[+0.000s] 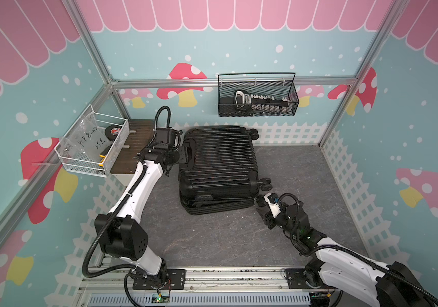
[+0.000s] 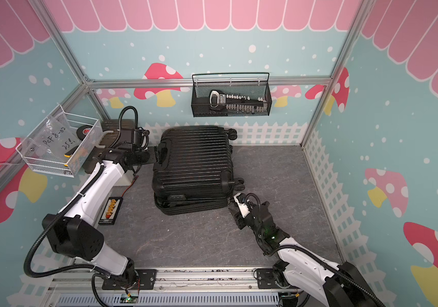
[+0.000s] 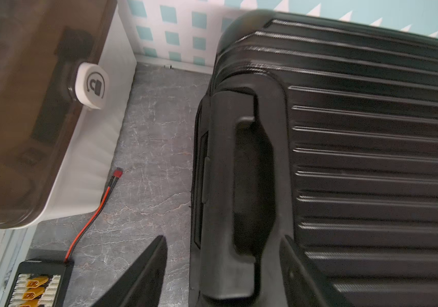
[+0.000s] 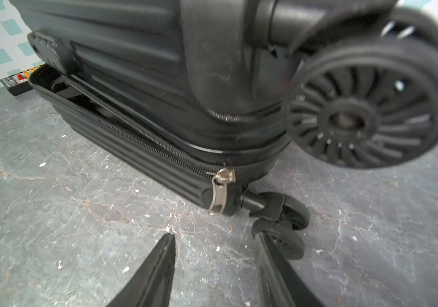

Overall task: Close the suitcase zippers
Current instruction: Zip the zipper on the suitcase.

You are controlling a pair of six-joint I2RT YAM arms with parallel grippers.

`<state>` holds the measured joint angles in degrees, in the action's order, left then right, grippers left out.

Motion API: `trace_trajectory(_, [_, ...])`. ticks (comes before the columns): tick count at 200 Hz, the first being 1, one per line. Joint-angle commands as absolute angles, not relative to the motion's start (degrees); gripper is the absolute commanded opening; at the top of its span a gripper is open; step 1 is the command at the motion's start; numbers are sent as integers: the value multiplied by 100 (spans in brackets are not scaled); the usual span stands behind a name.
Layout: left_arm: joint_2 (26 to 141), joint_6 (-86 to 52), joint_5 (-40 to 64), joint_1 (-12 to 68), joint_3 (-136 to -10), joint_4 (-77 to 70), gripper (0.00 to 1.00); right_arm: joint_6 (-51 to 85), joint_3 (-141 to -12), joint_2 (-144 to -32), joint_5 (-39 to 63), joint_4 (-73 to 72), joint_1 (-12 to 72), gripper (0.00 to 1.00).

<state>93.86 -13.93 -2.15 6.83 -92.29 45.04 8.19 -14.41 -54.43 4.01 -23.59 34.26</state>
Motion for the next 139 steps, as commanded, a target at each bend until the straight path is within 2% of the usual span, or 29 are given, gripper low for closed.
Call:
trace_trajectory(1, [9729,-1490,272,582,-9622,4799,64,635,-1559,-5535,188,-2468,3524,53])
trace_trajectory(27, [10173,-1460,191,550,-9879,4821,64,602,-1599,-5596,117,-2500,3576,54])
trace_trajectory(32, [10250,-1459,164,528,-9924,4830,60,595,-1603,-5606,114,-2503,3582,54])
trace_trajectory(58, [10573,-1526,223,385,-10098,4860,59,560,-1642,-5684,89,-2504,3598,54])
trace_trajectory(70, [10685,-1529,418,360,-10135,4854,53,551,-1669,-5761,30,-2505,3608,54])
trace_trajectory(84, [10785,-1553,606,361,-10143,4852,53,536,-1696,-5856,-18,-2555,3622,54])
trace_trajectory(92, [10831,-1580,744,360,-10140,4847,45,535,-1696,-5910,-48,-2617,3635,54])
trace_trajectory(111, [10923,-1673,1072,371,-10151,4863,35,536,-1692,-6023,-80,-2763,3648,54])
trace_trajectory(121, [10901,-1793,1097,369,-10145,4910,33,510,-1713,-6074,-104,-2785,3661,54])
trace_trajectory(134, [10802,-1868,1184,369,-10078,4911,23,472,-1723,-6108,-197,-2786,3663,54])
trace_trajectory(139, [10755,-1907,1199,369,-10042,4913,22,455,-1723,-6116,-238,-2780,3656,54])
